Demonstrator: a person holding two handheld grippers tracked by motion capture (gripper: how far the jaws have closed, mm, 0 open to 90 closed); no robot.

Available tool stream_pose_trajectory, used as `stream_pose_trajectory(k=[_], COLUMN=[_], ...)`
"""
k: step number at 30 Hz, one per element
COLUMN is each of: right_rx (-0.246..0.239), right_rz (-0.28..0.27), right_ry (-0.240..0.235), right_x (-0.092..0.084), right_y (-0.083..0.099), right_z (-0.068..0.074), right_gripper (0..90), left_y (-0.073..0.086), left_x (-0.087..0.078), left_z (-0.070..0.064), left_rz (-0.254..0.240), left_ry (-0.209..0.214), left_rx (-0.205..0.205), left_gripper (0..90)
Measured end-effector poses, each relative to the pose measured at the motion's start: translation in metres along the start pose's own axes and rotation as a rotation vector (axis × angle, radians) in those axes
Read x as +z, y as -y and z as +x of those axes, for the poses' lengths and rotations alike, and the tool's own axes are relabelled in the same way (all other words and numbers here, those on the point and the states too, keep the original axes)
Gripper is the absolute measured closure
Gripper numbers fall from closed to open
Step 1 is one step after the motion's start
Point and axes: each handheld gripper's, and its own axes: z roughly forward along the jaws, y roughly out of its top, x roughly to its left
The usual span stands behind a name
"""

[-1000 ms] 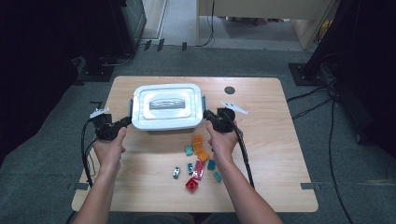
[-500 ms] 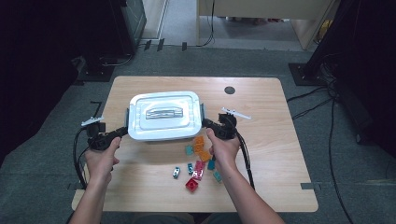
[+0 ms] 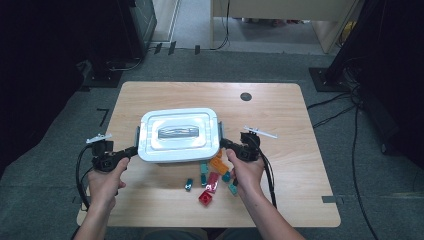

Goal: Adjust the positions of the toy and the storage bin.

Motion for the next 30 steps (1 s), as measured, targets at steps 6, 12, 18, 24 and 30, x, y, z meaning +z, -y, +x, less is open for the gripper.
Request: stream_pose_trajectory(k=[6, 12, 18, 24, 30], right_rx=[0.01, -0.003, 0.018, 0.063, 0.059], right_rz=[0.011, 0.01, -0.003, -0.022, -0.025], right_ry=[-0.005, -0.02, -0.01, -0.031, -0.041], right_x=[-0.018, -0.031, -0.021, -0.014, -0.013], right_y=[0.008, 0.013, 0.011, 0.01, 0.008], right_z=[-0.006, -0.005, -0.011, -0.019, -0.022], right_gripper=[85.4, 84.4, 84.2, 83.6, 83.2], left_y=[0.008, 0.009, 0.0, -0.002, -0.002], left_x=[-0.003, -0.001, 0.005, 0.011, 0.013], left_z=[-0.009, -0.007, -0.006, -0.005, -0.004], left_rz=[0.02, 0.025, 0.01, -0.026, -0.036], left_ry=[0.02, 0.045, 0.04, 0.046, 0.059], left_rx=[0.014, 0.007, 0.005, -0.005, -0.008], left_gripper=[83.1, 83.2, 83.0, 82.6, 82.6])
